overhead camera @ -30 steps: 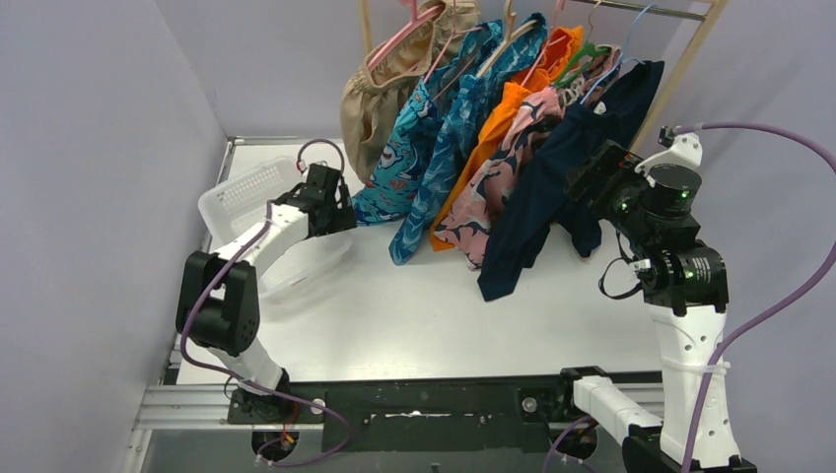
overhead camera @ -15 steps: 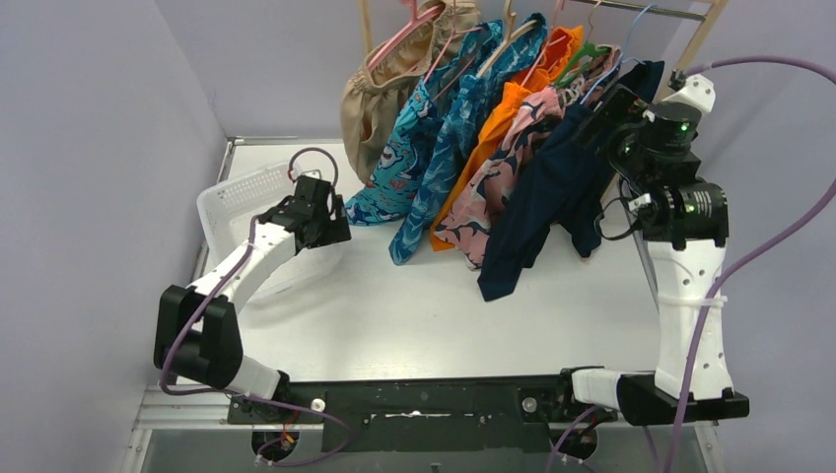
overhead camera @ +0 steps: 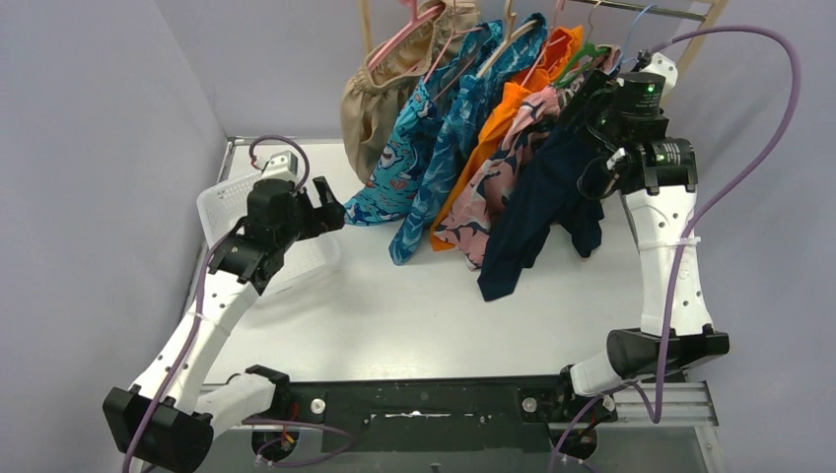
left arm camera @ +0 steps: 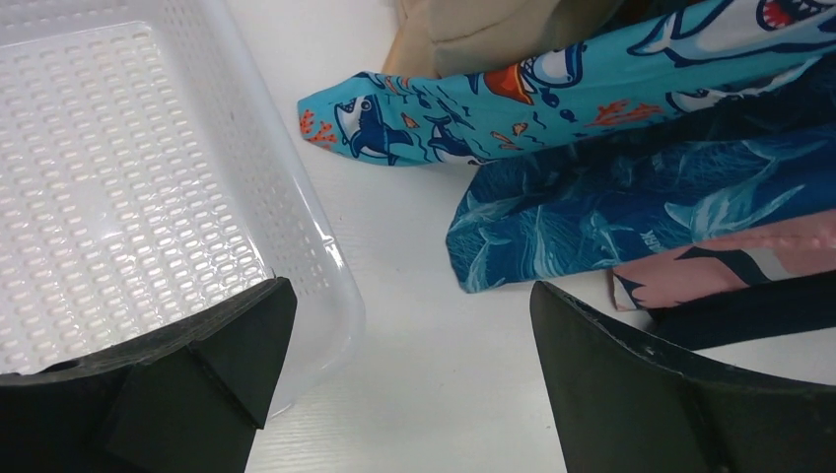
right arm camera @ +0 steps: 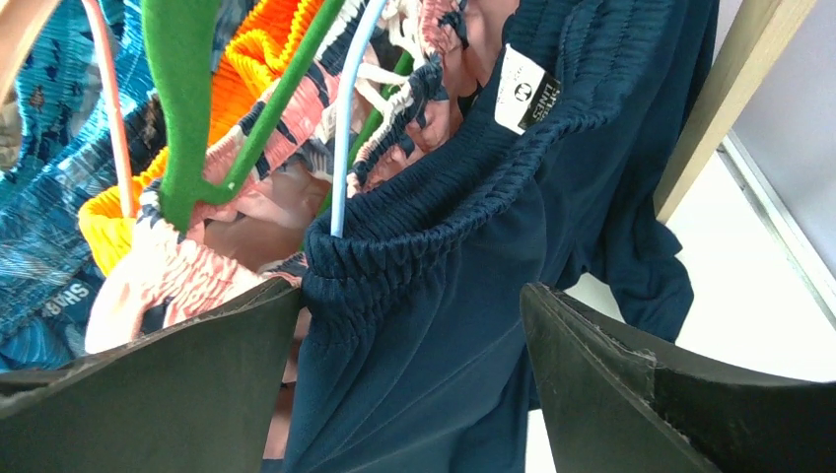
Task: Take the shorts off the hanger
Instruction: Adjust the hanger at the clothes rod.
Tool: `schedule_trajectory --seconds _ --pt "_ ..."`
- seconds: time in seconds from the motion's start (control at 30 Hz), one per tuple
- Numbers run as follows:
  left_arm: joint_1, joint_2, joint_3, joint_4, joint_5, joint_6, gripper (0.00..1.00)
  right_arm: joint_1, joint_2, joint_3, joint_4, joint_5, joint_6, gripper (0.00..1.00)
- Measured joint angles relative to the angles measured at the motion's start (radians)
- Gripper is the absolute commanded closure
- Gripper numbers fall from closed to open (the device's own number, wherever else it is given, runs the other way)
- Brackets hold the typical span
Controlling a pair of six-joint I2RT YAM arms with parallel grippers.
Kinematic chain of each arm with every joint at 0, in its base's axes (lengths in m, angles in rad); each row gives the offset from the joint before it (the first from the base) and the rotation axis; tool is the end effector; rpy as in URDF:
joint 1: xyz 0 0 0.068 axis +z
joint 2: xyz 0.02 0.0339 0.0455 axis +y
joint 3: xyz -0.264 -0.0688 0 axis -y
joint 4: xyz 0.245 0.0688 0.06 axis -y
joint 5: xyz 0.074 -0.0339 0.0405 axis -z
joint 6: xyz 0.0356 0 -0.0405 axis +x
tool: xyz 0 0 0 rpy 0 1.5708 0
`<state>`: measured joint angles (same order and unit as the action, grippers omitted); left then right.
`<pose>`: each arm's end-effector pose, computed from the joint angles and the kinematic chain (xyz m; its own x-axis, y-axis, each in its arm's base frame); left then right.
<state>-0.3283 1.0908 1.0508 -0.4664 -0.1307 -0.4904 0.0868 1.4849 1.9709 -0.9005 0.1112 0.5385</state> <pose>0.2295 -0.0733 0.3448 -0.5048 -0.3214 -0.8012 -0.0294 0.9340 -0.3561 0.2853 0.0209 0.5000 -0.3367 0.4823 -0.8087 0.2187 0.8754 0.4311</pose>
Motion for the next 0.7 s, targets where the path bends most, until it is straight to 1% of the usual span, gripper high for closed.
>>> schedule_trajectory --seconds 0.1,0.13,0.17,0.33,0.37,0.4,0.43,0.5,0.53,0.57,0.7 --pt "0.000 -0.035 -0.032 0.011 0.028 -0.005 0.08 0.001 0.016 0.000 -0.011 0.002 0.002 0.27" --pt "0.000 -0.038 -0.041 0.011 0.036 -0.006 0.08 0.003 0.019 0.000 -0.014 0.010 0.004 0.34" --pt "0.000 -0.038 -0.047 0.012 0.043 -0.007 0.08 0.005 0.022 0.000 -0.015 0.023 0.004 0.38" --pt "0.000 -0.039 -0.053 0.013 0.070 -0.007 0.08 0.007 0.022 0.000 -0.013 0.086 -0.016 0.45" --pt "0.000 -0.040 -0.053 0.013 0.074 -0.007 0.08 0.007 0.022 0.000 -0.014 0.094 -0.025 0.42" --pt "0.000 -0.043 -0.053 0.014 0.079 -0.007 0.08 0.008 0.023 0.000 -0.014 0.100 -0.033 0.33" --pt "0.000 -0.045 -0.053 0.014 0.082 -0.007 0.08 0.008 0.023 0.000 -0.014 0.106 -0.040 0.28" --pt "0.000 -0.049 -0.053 0.015 0.087 -0.007 0.08 0.006 0.027 0.004 -0.018 0.125 -0.055 0.27" --pt "0.000 -0.050 -0.053 0.015 0.089 -0.007 0.08 0.006 0.029 0.004 -0.018 0.130 -0.060 0.31" --pt "0.000 -0.050 -0.053 0.015 0.092 -0.007 0.08 0.006 0.032 0.004 -0.018 0.136 -0.064 0.38" --pt "0.000 -0.051 -0.053 0.015 0.105 -0.007 0.08 0.006 0.047 0.004 -0.018 0.147 -0.084 0.51"
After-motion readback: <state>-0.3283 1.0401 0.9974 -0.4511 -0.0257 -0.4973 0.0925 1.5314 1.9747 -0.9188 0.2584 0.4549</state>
